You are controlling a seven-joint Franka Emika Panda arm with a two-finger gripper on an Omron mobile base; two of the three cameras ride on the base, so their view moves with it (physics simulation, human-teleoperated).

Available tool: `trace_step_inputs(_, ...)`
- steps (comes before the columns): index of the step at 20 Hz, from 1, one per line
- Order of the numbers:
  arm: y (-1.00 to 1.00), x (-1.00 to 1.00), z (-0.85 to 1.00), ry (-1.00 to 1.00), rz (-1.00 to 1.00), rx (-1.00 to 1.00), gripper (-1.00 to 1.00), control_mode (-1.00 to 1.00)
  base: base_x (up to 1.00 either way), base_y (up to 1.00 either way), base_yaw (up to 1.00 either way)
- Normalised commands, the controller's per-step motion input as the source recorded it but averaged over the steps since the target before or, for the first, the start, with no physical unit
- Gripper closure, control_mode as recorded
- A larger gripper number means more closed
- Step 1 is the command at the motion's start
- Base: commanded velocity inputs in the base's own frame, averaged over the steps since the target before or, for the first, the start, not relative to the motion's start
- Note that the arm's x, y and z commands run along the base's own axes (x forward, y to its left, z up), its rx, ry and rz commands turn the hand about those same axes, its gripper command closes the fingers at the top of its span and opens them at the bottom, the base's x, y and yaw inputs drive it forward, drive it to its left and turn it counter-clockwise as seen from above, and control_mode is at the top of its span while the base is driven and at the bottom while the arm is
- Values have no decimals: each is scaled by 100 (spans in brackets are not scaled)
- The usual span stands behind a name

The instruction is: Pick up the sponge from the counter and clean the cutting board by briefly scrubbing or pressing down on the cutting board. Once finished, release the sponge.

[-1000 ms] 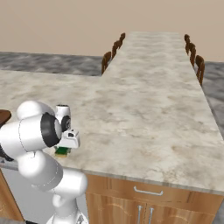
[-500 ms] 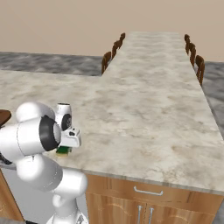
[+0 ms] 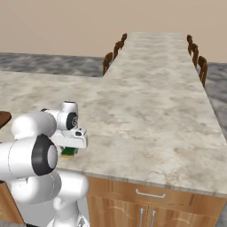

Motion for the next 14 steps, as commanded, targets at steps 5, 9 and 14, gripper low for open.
trace_step_inputs(5, -41, -25, 54, 0, 0, 0, 100, -100, 0, 0, 0)
trace_step_inputs(9, -21, -24, 45, 1, -1, 0, 100, -100, 0, 0, 0)
trace_step_inputs(14, -24, -44, 42, 0, -3, 0, 100, -100, 0, 0, 0)
